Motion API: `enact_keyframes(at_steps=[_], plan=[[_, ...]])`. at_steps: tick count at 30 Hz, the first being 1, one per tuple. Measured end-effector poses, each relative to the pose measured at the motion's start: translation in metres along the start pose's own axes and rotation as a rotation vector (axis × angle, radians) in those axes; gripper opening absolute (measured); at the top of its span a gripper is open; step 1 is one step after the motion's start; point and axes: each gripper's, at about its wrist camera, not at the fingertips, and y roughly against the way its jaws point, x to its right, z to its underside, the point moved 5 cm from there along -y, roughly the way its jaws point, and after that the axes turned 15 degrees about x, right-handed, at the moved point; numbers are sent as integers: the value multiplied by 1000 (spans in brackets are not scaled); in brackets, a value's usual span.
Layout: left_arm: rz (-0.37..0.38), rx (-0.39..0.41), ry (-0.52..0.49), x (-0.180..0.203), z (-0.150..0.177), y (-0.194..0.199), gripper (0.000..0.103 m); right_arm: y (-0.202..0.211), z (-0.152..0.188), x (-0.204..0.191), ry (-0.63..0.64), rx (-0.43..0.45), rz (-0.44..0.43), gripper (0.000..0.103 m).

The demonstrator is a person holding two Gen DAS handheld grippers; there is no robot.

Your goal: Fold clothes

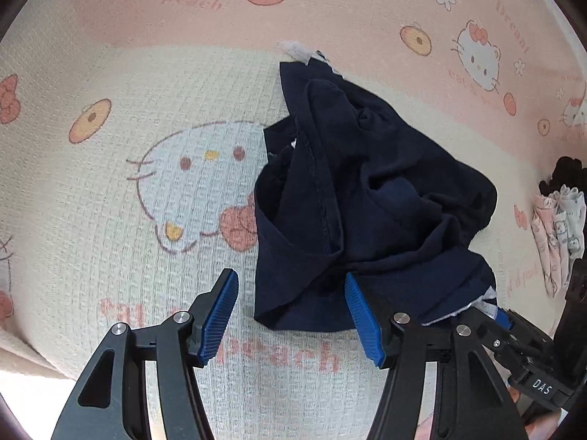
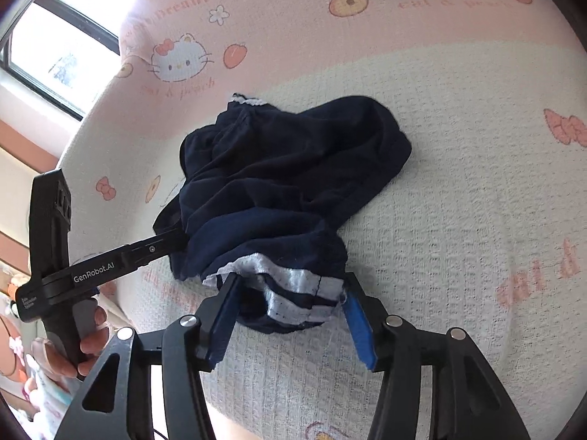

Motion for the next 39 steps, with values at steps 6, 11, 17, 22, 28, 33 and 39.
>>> enact_keyframes(at_steps=[6, 11, 17, 22, 28, 33, 39], plan=[[37, 11, 26, -2, 1, -15, 27, -7, 0, -5, 47, -5, 59, 44], [41, 57, 29, -7, -3, -11, 19, -9, 3, -12, 160, 1, 159, 20], [20, 77, 26, -18, -9, -6, 14, 4, -5, -26, 273, 86, 248, 16], [-6, 57, 84, -32, -11, -8, 14, 19, -18, -28, 282, 135, 278, 16], [-21, 82, 88, -42, -20, 1, 14, 35, -35, -17, 263, 167, 310, 16], [-39, 90, 69, -35, -23, 8, 14, 51, -42, 1, 219, 177, 326, 16], [-29, 70, 62, -16, -39, 1, 14, 67, -49, 13, 190, 186, 325, 16]])
